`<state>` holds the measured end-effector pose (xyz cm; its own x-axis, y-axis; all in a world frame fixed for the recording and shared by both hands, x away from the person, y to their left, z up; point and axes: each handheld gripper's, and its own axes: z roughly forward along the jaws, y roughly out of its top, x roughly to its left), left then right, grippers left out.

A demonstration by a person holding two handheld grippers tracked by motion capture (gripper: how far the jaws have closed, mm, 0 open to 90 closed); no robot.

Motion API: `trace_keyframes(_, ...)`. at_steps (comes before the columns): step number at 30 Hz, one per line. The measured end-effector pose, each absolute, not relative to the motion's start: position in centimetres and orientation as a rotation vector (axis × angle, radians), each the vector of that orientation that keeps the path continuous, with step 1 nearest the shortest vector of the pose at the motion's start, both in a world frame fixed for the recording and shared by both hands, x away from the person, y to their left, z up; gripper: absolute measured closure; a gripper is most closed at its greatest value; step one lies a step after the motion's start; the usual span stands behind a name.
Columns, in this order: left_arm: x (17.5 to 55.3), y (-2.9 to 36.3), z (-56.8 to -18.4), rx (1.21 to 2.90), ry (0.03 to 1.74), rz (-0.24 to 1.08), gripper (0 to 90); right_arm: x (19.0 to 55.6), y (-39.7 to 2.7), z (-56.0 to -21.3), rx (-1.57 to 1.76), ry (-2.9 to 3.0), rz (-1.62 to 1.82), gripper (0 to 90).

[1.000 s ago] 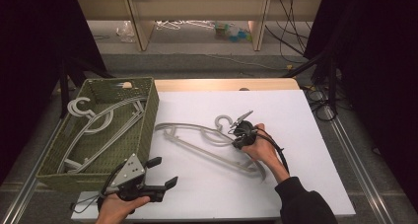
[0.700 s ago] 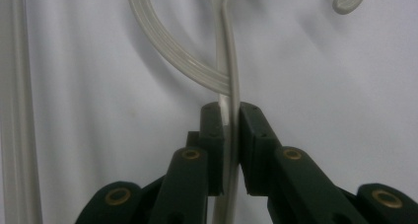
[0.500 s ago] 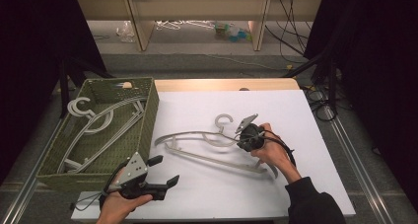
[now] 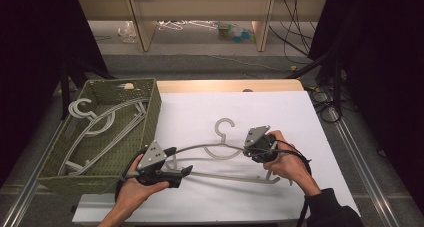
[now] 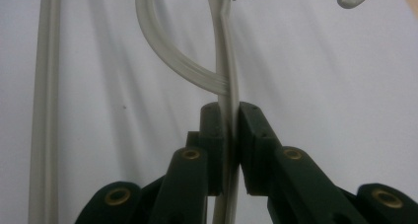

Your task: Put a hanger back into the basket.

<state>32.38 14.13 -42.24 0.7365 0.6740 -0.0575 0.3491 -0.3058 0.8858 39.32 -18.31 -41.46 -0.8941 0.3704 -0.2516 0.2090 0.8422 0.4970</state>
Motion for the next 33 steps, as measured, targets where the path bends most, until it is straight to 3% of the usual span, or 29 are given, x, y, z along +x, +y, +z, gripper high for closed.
trace_keyframes(24,38.0,9.4,-42.8,2.096,0.694,0.248,29.9,35.7,-17.2,-39.0,0.225,2.648,0.679,81.9)
trace_keyframes(27,38.0,9.1,-43.2,2.12,0.695,0.242,34.3,35.5,-17.1,-38.8,0.208,2.64,0.69,81.8)
trace_keyframes(32,38.0,8.6,-43.5,2.148,0.637,0.216,52.2,35.4,-16.9,-38.6,0.169,2.646,0.691,81.8)
trace_keyframes(33,38.0,8.5,-43.5,2.177,0.61,0.217,52.2,35.3,-16.8,-38.6,0.183,2.642,0.704,81.8)
